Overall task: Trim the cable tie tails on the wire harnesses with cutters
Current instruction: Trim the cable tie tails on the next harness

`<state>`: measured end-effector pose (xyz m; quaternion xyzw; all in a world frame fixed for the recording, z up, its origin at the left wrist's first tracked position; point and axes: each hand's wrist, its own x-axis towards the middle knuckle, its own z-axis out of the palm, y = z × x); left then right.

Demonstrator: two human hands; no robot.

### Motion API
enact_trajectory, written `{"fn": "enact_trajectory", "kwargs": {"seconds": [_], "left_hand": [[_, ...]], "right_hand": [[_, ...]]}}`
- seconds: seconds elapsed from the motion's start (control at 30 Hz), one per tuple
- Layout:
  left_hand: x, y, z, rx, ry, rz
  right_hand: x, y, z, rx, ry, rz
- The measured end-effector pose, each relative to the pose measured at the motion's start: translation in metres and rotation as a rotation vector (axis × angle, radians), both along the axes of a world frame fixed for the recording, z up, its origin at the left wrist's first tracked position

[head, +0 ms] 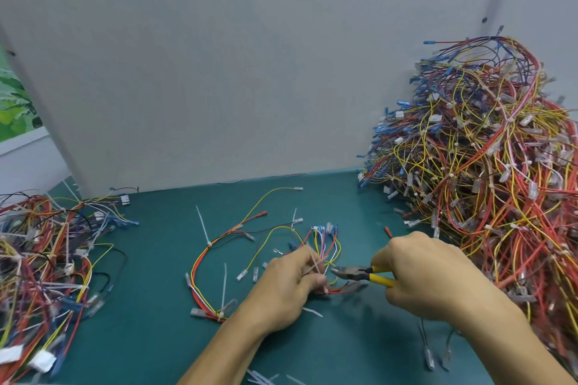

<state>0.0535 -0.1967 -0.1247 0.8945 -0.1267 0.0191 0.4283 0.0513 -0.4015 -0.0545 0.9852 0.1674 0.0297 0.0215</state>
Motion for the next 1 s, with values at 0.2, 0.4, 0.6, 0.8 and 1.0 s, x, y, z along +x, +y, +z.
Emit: {"fn": "enact_trajectory", "kwargs": {"seconds": [0.2,0.4,0.6,0.8,1.0], "left_hand": [[0.001,-0.001,0.001,-0.010,0.027,0.003],[0.001,-0.001,0.002,0.016,0.024,0.014],[0.001,-0.001,0.003,0.011,0.031,0.017],[0.003,-0.001,0.002,0.023,0.050,0.032],[0.004,-0.001,0.002,0.040,0.040,0.040]], "right_hand": [[-0.004,0.005,-0.004,-0.060,0.045,0.023],[-0.002,0.008,-0.007,-0.085,0.046,0.034],[-0.002,0.008,-0.009,-0.091,0.030,0.042],[-0.001,0.011,-0.012,-0.101,-0.007,0.107],[0.000,0.011,-0.013,-0.098,-0.043,0.106]]}}
